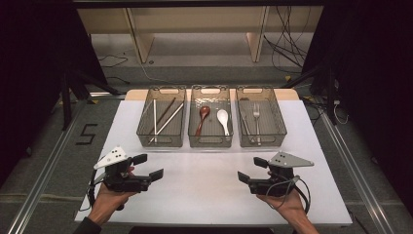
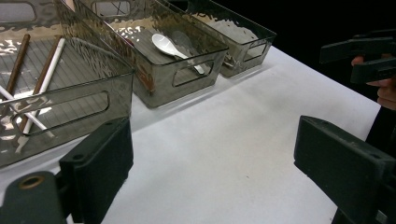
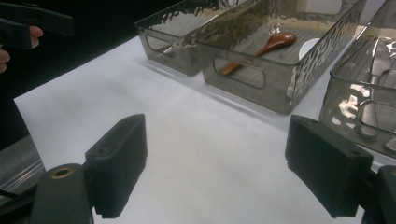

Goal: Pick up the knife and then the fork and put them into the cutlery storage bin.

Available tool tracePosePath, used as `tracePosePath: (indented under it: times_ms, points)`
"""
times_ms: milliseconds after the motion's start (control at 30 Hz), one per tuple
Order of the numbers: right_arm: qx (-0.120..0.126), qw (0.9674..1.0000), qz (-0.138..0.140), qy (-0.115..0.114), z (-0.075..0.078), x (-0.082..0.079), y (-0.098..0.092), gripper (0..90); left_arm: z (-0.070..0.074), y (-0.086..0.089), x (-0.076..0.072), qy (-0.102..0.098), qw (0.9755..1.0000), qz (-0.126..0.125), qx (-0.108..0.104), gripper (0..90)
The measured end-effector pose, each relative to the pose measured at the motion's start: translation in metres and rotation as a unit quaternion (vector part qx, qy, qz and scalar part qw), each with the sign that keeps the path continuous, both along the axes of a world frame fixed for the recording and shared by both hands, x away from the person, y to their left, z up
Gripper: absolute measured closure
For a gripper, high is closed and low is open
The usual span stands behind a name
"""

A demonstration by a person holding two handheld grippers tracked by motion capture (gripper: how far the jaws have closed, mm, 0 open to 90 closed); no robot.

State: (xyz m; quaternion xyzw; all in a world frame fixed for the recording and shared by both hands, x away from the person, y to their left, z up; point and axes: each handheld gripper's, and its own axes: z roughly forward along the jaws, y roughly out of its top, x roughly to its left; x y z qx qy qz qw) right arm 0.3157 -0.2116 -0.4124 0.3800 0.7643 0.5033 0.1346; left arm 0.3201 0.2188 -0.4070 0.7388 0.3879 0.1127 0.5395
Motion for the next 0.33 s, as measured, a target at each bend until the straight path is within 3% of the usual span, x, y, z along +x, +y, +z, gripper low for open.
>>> tracePosePath:
  times_ms: [333]
  points:
    - [-0.002,1.0,0.001,-0.004,0.0001,-0.0002,0.0005,21.8,0.0002,-0.0001,0.0002,-0.001,1.0,-0.001,0.001,11.1]
